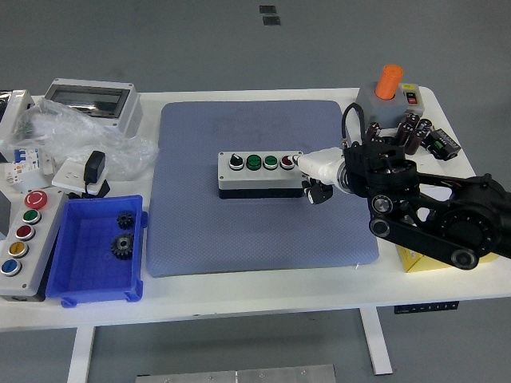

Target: Pick up the button,place it on the desk,press the button,press the button

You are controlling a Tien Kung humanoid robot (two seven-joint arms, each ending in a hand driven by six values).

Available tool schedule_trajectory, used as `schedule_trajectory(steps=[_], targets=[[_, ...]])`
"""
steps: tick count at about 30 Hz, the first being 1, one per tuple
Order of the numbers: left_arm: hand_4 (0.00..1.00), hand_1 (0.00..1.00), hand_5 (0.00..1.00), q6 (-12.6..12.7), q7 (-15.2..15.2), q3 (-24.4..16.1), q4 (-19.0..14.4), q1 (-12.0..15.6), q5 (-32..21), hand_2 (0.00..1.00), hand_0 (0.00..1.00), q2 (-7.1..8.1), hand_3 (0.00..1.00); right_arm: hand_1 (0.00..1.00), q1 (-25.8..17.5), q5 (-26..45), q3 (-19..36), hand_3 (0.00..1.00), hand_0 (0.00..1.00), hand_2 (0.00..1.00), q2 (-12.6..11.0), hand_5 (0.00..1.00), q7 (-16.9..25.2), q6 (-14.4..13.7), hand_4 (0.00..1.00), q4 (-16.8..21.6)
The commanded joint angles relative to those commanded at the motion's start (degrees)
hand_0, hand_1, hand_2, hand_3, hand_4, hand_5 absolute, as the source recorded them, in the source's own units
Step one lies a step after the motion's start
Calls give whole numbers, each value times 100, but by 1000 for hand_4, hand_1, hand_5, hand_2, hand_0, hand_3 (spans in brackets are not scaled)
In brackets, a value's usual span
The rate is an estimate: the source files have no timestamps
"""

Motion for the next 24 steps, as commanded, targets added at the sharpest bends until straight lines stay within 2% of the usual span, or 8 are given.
schedule_trajectory(steps=[4,9,14,17,19,21,23,24], targets=[[624,616,355,3,-2,2,0,-1,-4,567,624,2,605,417,4,69,-83,998,437,324,-1,2,0,20,163,-23],[623,617,355,7,3,4,0,11,-12,567,625,7,605,412,-18,-92,54,998,428,322,-58,2,0,-186,170,36],[623,617,355,13,9,-4,0,35,-16,567,625,2,604,411,-179,-380,562,998,420,321,-216,2,94,-616,169,250],[623,617,355,14,41,4,0,73,-16,567,625,-4,604,411,-460,-497,994,998,420,321,-280,2,45,-584,169,438],[623,617,355,13,60,21,0,102,-26,567,625,-4,604,411,-679,-548,1301,998,420,321,-255,2,0,-476,169,542],[623,617,354,15,80,57,0,140,-65,568,625,0,604,413,-931,-698,1652,998,416,326,-123,2,34,-475,179,668],[623,617,354,15,88,102,0,174,-123,568,625,2,604,413,-1208,-870,2026,998,416,326,33,2,206,-632,179,771],[623,617,354,11,87,134,0,191,-167,568,625,-1,604,413,-1362,-940,2232,998,416,326,132,2,362,-797,179,791]])
